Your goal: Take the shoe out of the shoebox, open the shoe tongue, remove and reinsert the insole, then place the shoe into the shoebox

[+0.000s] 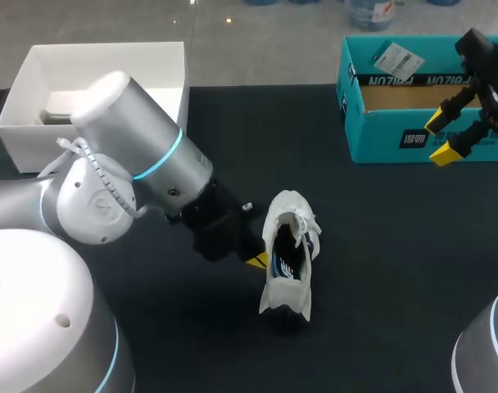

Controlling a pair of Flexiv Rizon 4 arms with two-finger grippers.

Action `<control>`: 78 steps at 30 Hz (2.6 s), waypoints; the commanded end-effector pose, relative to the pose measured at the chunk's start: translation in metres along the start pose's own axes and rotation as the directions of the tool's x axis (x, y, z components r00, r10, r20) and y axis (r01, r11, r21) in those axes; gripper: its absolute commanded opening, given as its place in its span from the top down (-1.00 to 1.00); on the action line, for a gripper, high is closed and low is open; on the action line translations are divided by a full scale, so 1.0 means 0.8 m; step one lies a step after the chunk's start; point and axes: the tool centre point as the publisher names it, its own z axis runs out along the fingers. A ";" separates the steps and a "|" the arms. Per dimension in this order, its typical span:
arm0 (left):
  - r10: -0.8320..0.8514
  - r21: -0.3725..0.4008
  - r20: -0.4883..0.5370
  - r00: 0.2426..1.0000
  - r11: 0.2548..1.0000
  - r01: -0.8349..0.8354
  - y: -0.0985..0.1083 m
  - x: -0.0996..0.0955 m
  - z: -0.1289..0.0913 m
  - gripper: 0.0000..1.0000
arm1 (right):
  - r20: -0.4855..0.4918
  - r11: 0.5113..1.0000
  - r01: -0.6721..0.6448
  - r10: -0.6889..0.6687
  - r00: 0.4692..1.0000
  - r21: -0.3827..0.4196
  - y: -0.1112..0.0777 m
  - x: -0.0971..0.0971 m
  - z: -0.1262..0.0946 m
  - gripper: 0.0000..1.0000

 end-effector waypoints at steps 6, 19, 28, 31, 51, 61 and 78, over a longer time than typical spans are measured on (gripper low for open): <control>-0.007 0.006 -0.017 1.000 1.000 0.007 0.007 -0.005 0.027 1.00 | -0.001 1.000 0.000 0.000 1.000 0.004 0.001 -0.002 0.001 -1.00; -0.023 0.008 -0.043 0.999 1.000 0.024 0.011 0.004 0.040 1.00 | -0.001 1.000 0.000 0.000 1.000 0.004 0.001 -0.002 0.001 -1.00; 0.017 -0.020 -0.032 0.999 1.000 -0.018 0.008 -0.013 0.026 1.00 | -0.001 1.000 0.000 0.000 1.000 0.004 0.001 -0.002 0.001 -1.00; 0.032 -0.023 -0.053 0.998 0.999 -0.033 0.007 -0.014 0.035 1.00 | -0.001 1.000 0.000 0.000 1.000 0.004 0.001 -0.002 0.001 -1.00; 0.134 -0.084 -0.170 0.976 0.985 -0.150 0.004 -0.034 0.037 1.00 | -0.001 1.000 0.000 0.000 1.000 0.004 0.001 -0.002 0.001 -1.00; 0.169 -0.094 -0.322 0.932 0.973 -0.209 0.008 -0.037 0.033 1.00 | -0.001 1.000 0.000 0.000 1.000 0.004 0.001 -0.002 0.001 -1.00; 0.195 -0.093 -0.419 0.887 0.963 -0.255 0.024 -0.005 0.066 1.00 | -0.001 1.000 0.000 0.000 1.000 0.004 0.001 -0.002 0.001 -1.00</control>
